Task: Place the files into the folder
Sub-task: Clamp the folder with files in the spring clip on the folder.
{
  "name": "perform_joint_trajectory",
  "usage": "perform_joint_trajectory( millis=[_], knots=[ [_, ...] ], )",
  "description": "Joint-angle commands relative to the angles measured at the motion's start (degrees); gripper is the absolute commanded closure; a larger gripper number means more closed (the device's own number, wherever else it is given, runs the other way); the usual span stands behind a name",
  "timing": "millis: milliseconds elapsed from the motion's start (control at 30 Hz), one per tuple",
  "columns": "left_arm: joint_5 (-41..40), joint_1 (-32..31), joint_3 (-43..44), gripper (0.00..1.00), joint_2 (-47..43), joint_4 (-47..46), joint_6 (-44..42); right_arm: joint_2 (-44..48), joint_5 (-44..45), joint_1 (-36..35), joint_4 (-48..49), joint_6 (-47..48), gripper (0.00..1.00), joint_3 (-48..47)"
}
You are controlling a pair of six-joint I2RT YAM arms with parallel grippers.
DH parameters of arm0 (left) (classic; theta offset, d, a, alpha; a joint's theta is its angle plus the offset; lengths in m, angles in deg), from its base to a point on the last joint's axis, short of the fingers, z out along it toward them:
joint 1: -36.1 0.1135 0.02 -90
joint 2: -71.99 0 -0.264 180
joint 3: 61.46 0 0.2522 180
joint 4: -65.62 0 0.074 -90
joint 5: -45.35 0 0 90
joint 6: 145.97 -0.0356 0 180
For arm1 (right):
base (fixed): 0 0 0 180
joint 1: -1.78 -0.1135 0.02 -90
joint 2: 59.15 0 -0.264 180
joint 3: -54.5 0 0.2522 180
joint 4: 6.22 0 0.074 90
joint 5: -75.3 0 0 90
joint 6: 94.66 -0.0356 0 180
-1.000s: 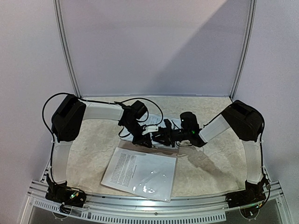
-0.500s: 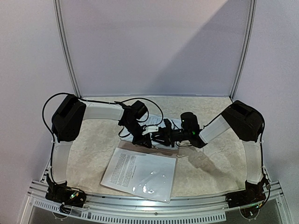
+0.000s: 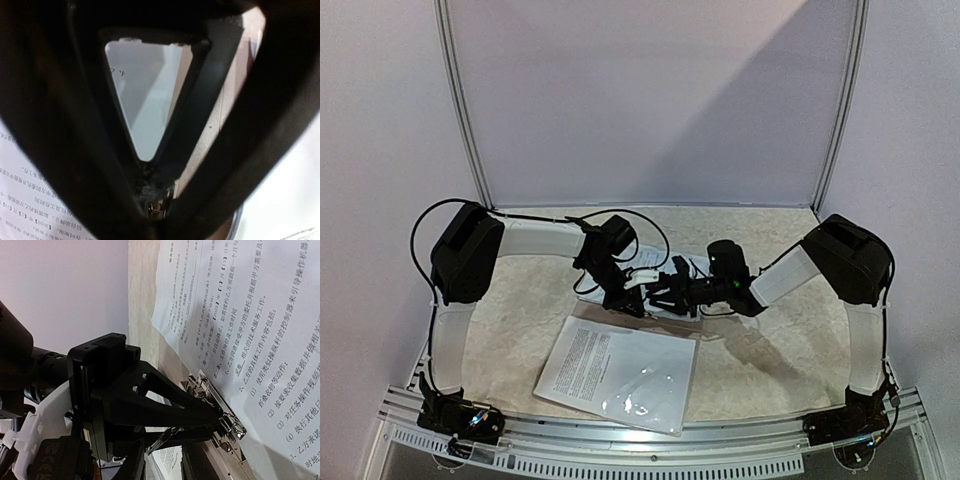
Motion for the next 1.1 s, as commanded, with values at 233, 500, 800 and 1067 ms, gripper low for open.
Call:
perform_joint_trajectory(
  millis=[233, 500, 800, 1067],
  knots=[
    [-1.2, -1.2, -0.8, 1.00, 2.5, 2.5, 0.6, -3.0, 0.7, -2.9, -5.1, 4.2, 0.77, -4.8],
    [-1.7, -1.2, -0.7, 1.00, 2.6, 2.3, 1.0, -3.0, 2.6, -2.9, -7.9, 5.3, 0.88, -5.2],
    [-2.2, -1.2, 0.0, 1.00, 2.7, 2.5, 0.5, -1.1, 4.2, -2.1, -12.0, 7.7, 0.95, -3.9],
    [-2.4, -1.2, 0.0, 1.00, 2.8, 2.2, 0.4, -0.2, 1.2, -2.3, -11.7, 7.6, 0.88, -4.1]
  ],
)
